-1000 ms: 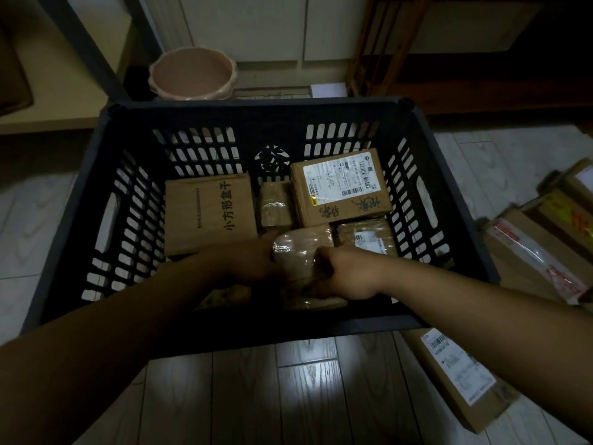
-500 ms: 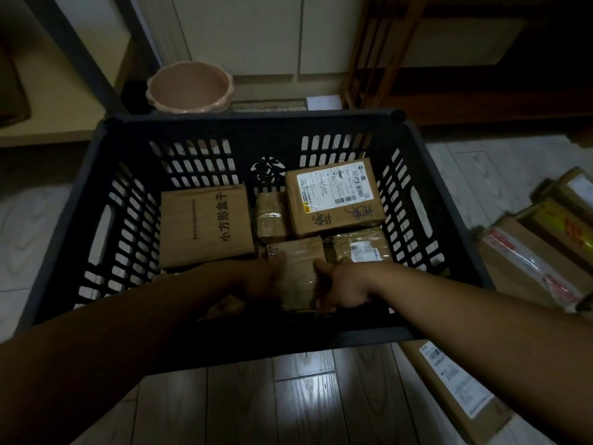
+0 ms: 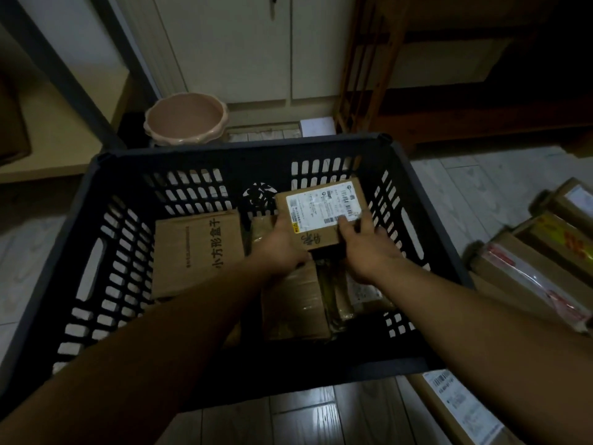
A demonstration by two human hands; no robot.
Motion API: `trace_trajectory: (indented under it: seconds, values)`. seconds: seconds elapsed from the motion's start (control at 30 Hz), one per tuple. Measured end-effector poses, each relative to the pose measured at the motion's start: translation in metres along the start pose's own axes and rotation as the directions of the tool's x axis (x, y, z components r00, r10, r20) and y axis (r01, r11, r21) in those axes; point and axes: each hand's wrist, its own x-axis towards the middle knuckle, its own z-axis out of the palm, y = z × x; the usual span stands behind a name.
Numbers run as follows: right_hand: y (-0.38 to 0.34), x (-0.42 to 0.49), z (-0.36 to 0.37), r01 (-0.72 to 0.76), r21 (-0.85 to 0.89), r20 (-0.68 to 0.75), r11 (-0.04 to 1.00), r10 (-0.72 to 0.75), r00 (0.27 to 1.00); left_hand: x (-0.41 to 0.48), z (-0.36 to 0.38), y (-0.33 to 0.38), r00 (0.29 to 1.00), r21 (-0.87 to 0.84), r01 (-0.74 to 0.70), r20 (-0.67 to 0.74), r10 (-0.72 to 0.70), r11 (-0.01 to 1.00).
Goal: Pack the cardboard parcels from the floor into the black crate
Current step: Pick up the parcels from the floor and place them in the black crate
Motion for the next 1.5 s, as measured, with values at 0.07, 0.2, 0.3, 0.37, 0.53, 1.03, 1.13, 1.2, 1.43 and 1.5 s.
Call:
trace_trajectory:
  seconds: [0.07, 0.2, 0.3, 0.37, 0.53, 1.03, 1.13, 1.2, 1.43, 1.5]
  values:
    - [0.0, 0.004, -0.002, 0.056, -0.015, -0.106, 0.998, -0.057, 0.993, 0.005, 0.001, -0.006, 0.995, -0.034, -0.039, -0.097, 0.035, 0.999]
    - [0.007, 0.012, -0.012, 0.067, -0.075, -0.264, 0.995, -0.084, 0.961, 0.014, -0.007, -0.015, 0.984, 0.198, -0.034, -0.166, 0.067, 0.98]
    - [0.007, 0.016, -0.007, 0.049, -0.064, -0.189, 0.997, -0.06, 0.98, 0.019, -0.006, -0.014, 0.99, 0.319, -0.031, -0.119, 0.072, 0.947]
    - [0.009, 0.02, -0.006, 0.03, -0.068, -0.168, 0.997, -0.041, 0.985, 0.021, -0.004, -0.011, 0.992, 0.385, -0.047, -0.091, 0.088, 0.922]
    - [0.01, 0.018, -0.008, 0.041, -0.184, -0.188, 0.982, -0.076, 0.979, 0.015, 0.0, -0.014, 0.979, 0.404, -0.11, -0.113, 0.169, 0.908]
    - [0.012, -0.042, -0.082, 0.027, 0.032, 0.021, 0.999, -0.028, 0.999, -0.041, -0.067, 0.057, 0.993, 0.532, 0.087, 0.017, -0.114, 0.842]
    - [0.012, -0.096, -0.143, 0.038, 0.052, 0.058, 0.998, -0.041, 0.997, -0.099, -0.106, 0.106, 0.992, 0.551, 0.098, 0.009, -0.124, 0.829]
    - [0.012, -0.138, -0.19, 0.039, 0.067, 0.089, 0.997, -0.045, 0.995, -0.148, -0.133, 0.15, 0.99, 0.479, 0.122, -0.004, -0.137, 0.869]
    - [0.007, -0.297, -0.368, 0.036, 0.228, 0.162, 0.973, -0.075, 0.984, -0.317, -0.218, 0.316, 0.986, 0.416, 0.142, 0.025, -0.167, 0.898]
    - [0.01, -0.338, -0.409, 0.049, 0.248, 0.16, 0.967, -0.091, 0.983, -0.361, -0.23, 0.348, 0.988, 0.39, 0.15, -0.02, -0.154, 0.909]
